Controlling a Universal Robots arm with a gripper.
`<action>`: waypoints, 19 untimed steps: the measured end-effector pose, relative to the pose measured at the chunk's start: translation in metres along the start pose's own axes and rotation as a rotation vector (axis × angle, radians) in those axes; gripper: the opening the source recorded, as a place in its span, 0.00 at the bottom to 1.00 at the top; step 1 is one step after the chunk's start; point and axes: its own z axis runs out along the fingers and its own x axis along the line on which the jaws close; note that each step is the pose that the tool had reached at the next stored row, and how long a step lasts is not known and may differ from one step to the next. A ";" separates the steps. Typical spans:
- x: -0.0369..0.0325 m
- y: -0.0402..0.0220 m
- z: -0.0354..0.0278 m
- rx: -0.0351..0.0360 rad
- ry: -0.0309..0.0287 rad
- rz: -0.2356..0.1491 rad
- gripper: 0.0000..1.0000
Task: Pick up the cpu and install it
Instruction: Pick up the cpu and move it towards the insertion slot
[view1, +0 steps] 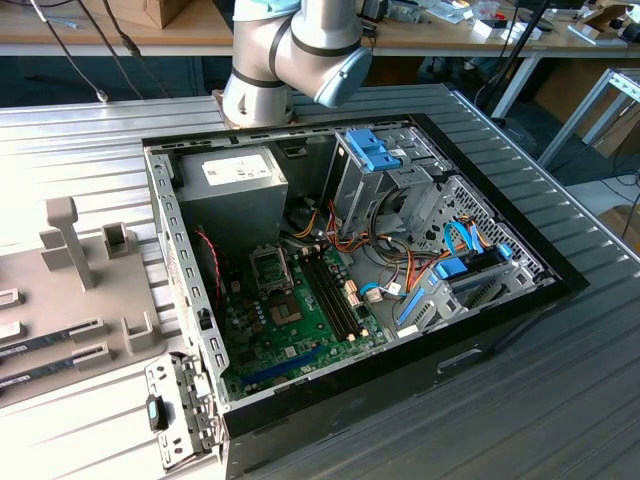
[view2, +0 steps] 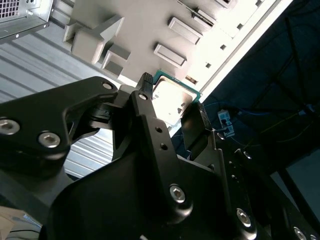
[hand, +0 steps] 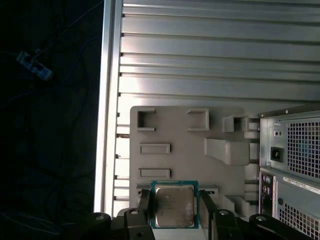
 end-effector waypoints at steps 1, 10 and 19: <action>-0.0007 0.0000 0.0001 0.0000 0.0000 0.000 0.47; -0.0077 -0.0003 0.0005 0.0000 -0.0001 0.000 0.47; -0.0152 -0.0005 0.0009 0.0000 0.0000 0.000 0.47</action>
